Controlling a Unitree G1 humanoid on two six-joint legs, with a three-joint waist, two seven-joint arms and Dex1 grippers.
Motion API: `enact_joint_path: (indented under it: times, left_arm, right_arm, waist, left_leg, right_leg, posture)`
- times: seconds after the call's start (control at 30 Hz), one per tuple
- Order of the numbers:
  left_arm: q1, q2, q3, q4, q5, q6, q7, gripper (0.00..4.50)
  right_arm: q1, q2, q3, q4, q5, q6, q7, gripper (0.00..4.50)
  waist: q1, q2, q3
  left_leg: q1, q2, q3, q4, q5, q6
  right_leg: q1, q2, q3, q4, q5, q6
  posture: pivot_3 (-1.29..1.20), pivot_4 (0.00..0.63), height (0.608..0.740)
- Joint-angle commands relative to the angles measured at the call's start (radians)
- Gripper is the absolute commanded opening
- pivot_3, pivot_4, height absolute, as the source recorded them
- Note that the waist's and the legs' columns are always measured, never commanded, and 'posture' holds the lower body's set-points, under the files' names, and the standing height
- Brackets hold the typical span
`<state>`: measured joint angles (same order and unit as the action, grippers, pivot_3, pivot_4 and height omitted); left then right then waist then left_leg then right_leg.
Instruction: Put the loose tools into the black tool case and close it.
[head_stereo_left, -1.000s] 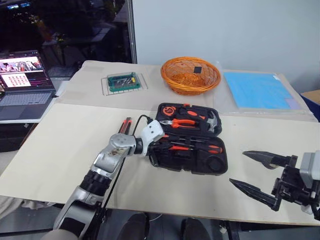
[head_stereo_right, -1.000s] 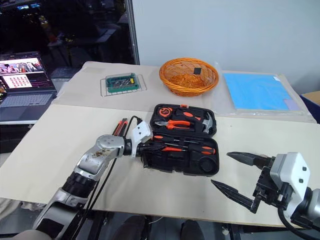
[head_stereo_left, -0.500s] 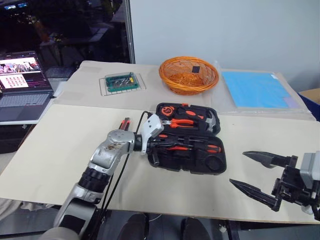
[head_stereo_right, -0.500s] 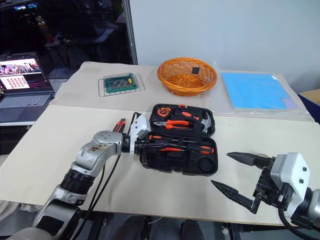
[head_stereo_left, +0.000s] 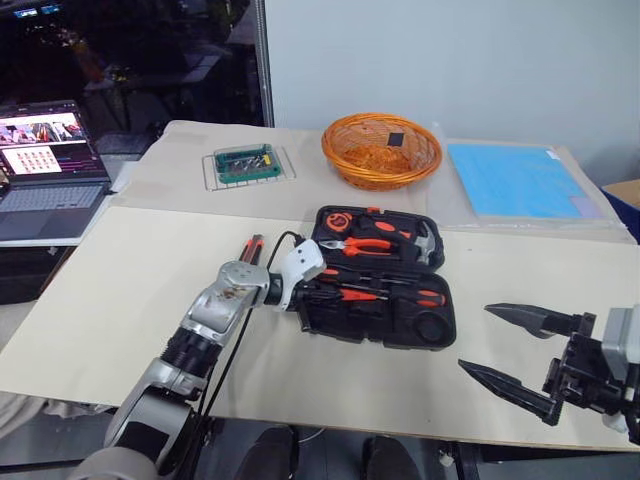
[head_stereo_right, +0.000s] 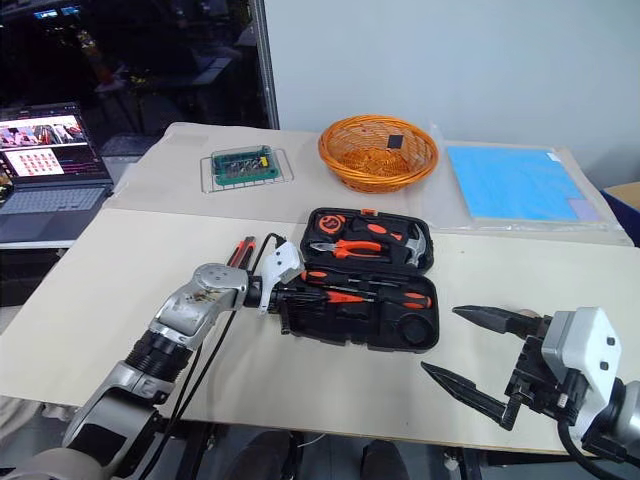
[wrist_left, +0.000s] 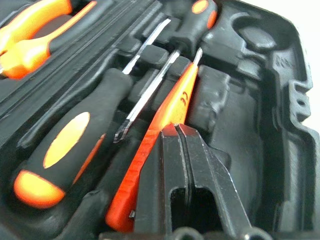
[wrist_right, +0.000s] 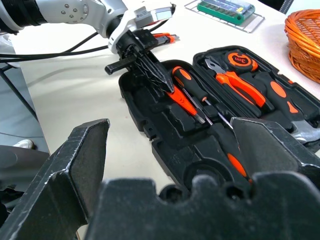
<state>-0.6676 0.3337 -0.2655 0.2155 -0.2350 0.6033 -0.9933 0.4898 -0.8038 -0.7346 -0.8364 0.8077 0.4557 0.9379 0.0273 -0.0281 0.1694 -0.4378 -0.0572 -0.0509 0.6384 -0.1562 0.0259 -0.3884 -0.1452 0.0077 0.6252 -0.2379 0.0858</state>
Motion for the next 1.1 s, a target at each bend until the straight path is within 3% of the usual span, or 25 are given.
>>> enact_joint_path:
  times: [0.03, 0.1, 0.3, 0.43, 0.57, 0.7, 0.9, 1.1]
  left_arm:
    - [-0.039, -0.013, 0.018, 0.003, 0.004, 0.026, 0.039, 0.03]
    - [-0.040, -0.018, 0.022, 0.002, 0.001, 0.018, 0.039, 0.03]
    - [0.001, -0.003, 0.081, -0.169, -0.185, 0.085, -0.106, 0.03]
    - [-0.016, -0.005, 0.086, -0.155, -0.184, 0.056, -0.090, 0.03]
    - [-0.081, -0.050, 0.099, -0.046, -0.103, 0.008, 0.049, 0.03]
    - [-0.121, -0.047, 0.049, 0.024, 0.001, -0.059, 0.119, 0.99]
    - [-0.114, -0.013, -0.022, -0.009, 0.114, -0.133, 0.141, 3.14]
    - [-0.070, -0.016, -0.054, -0.056, 0.163, -0.118, 0.181, 3.14]
  right_arm:
    - [-0.004, 0.000, -0.036, -0.018, 0.017, -0.016, -0.004, 4.50]
    - [-0.005, -0.001, -0.034, -0.017, 0.017, -0.016, -0.005, 4.50]
    - [-0.004, -0.002, -0.036, -0.019, 0.019, -0.013, -0.006, 4.50]
    - [-0.006, -0.004, -0.034, -0.019, 0.019, -0.011, -0.008, 4.50]
    - [-0.010, -0.005, -0.029, -0.019, 0.018, -0.011, -0.012, 4.50]
    - [-0.005, 0.000, -0.030, -0.025, 0.016, -0.010, -0.019, 4.50]
    - [0.013, 0.010, -0.035, -0.038, 0.015, -0.012, -0.031, 4.50]
    - [0.020, 0.017, -0.032, -0.046, 0.013, -0.013, -0.040, 4.50]
  waist:
    - [0.000, 0.000, 0.000]
    - [0.000, 0.000, 0.000]
    - [-0.007, 0.000, 0.000]
    - [-0.006, 0.000, 0.000]
    - [-0.004, 0.000, 0.000]
    - [-0.001, 0.000, 0.000]
    - [-0.001, 0.000, 0.000]
    - [-0.001, 0.000, 0.000]
  left_leg:
    - [0.000, 0.000, 0.000, 0.000, 0.000, 0.000]
    - [0.000, 0.000, 0.000, 0.000, 0.000, 0.000]
    - [-0.001, 0.000, 0.001, 0.000, 0.000, 0.000]
    - [-0.001, 0.000, 0.000, 0.000, 0.000, 0.000]
    - [-0.001, 0.000, 0.000, 0.000, 0.000, 0.000]
    - [-0.001, -0.001, 0.000, 0.001, 0.000, 0.001]
    - [-0.001, -0.001, 0.001, 0.001, 0.000, 0.003]
    - [-0.001, -0.001, 0.001, 0.001, -0.001, 0.001]
  right_leg:
    - [0.000, 0.000, 0.000, 0.000, 0.000, 0.000]
    - [0.000, 0.000, 0.000, 0.000, 0.000, 0.000]
    - [-0.001, 0.000, 0.000, 0.000, 0.000, 0.000]
    - [-0.001, 0.000, 0.000, 0.000, 0.000, -0.001]
    - [0.000, 0.000, 0.000, 0.000, 0.000, 0.000]
    - [0.000, 0.000, 0.000, 0.000, 0.000, 0.000]
    - [-0.001, 0.000, 0.001, -0.001, 0.000, 0.000]
    - [-0.001, 0.000, 0.001, -0.001, 0.000, 0.000]
  posture:
    - [0.00, 0.150, 0.740]
    - [0.00, 0.150, 0.740]
    - [0.00, 0.150, 0.740]
    - [0.00, 0.150, 0.740]
    - [0.00, 0.150, 0.740]
    - [0.00, 0.150, 0.740]
    - [0.00, 0.150, 0.740]
    - [0.00, 0.150, 0.740]
